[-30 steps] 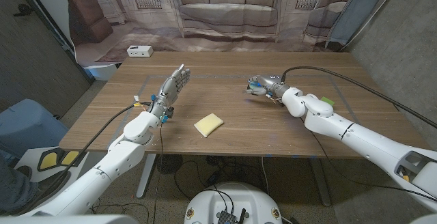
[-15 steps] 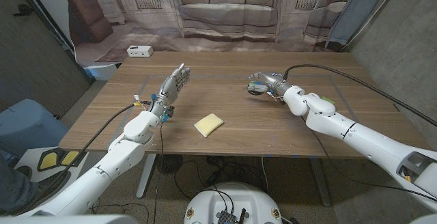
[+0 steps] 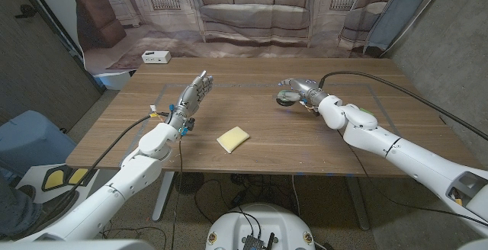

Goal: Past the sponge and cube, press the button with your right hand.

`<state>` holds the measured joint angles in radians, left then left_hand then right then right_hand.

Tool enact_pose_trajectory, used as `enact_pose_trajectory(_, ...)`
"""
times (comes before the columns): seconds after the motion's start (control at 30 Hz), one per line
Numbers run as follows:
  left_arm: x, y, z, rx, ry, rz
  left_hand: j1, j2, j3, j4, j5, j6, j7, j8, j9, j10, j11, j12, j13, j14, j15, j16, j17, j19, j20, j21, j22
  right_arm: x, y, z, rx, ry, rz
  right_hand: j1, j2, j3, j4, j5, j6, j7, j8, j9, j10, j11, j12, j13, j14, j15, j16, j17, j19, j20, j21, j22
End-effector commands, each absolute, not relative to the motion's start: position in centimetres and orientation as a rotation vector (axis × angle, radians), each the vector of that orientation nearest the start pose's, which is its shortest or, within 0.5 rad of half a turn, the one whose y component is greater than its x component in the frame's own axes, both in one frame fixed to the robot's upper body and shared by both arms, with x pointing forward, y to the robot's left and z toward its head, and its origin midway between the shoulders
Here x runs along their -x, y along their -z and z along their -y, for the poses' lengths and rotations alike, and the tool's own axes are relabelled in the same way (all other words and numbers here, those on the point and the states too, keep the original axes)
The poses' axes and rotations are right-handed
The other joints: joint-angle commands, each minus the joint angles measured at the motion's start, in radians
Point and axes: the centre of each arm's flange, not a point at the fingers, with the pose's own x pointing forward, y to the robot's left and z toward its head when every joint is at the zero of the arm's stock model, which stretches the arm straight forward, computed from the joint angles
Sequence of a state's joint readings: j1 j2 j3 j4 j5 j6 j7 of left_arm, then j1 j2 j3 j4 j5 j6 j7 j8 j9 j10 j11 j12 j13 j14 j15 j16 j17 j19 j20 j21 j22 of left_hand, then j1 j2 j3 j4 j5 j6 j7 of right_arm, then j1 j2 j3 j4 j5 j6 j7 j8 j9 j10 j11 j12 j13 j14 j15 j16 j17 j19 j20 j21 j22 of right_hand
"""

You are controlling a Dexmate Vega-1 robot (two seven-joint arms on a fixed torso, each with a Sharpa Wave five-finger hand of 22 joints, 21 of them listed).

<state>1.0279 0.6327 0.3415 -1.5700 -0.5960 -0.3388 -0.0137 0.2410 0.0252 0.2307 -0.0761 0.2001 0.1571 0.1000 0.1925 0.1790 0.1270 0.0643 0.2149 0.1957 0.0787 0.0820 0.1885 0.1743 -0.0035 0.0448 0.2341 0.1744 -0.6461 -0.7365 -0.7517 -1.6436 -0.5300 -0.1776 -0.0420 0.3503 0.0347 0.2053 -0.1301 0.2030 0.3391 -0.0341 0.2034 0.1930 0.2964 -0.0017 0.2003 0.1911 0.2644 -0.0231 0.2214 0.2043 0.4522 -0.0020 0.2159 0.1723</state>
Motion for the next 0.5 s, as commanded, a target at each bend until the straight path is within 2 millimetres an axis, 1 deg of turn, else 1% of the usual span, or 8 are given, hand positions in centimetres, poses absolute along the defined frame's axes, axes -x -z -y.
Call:
enact_pose_trajectory(0.03, -59.1, 3.5, -27.6, -0.080, 0.298, 0.675, 0.002, 0.011, 0.001, -0.006, -0.004, 0.007, 0.000, -0.001, 0.004, 0.008, 0.005, 0.000, 0.003, 0.007, 0.000, 0.000, 0.004, 0.009, 0.004, -0.004, 0.003, -62.3, -1.8, 19.7, 1.366, -0.035, 0.644, -0.004, -0.001, 0.006, 0.000, -0.002, -0.008, 0.002, -0.002, 0.002, 0.000, 0.006, -0.002, 0.003, 0.011, 0.000, 0.000, 0.000, 0.003, 0.000, -0.001, -0.001)
enact_pose_trajectory(0.3, -59.1, 3.4, -27.5, -0.082, 0.301, 0.679, 0.002, 0.011, 0.001, -0.007, -0.004, 0.007, 0.002, -0.001, 0.004, 0.007, 0.007, 0.000, 0.003, 0.009, 0.001, 0.000, 0.004, 0.014, -0.001, -0.006, 0.003, -61.7, -2.0, 20.5, 1.308, -0.020, 0.661, -0.006, 0.000, 0.006, 0.001, -0.002, -0.012, 0.004, -0.004, 0.002, -0.002, 0.008, -0.003, 0.003, 0.016, 0.001, 0.001, 0.001, 0.017, -0.007, 0.002, 0.000)
enact_pose_trajectory(0.5, -59.2, 3.3, -27.3, -0.081, 0.305, 0.681, 0.002, 0.012, 0.000, -0.007, -0.004, 0.007, 0.003, -0.001, 0.004, 0.009, 0.007, 0.000, 0.003, 0.009, 0.000, 0.000, 0.004, 0.014, 0.000, -0.007, 0.003, -61.5, -1.9, 21.1, 1.242, -0.019, 0.669, -0.008, 0.004, 0.006, 0.002, -0.002, -0.016, 0.011, -0.005, 0.002, -0.001, 0.019, -0.003, 0.003, 0.032, -0.005, 0.008, 0.004, 0.045, -0.021, 0.009, 0.000)
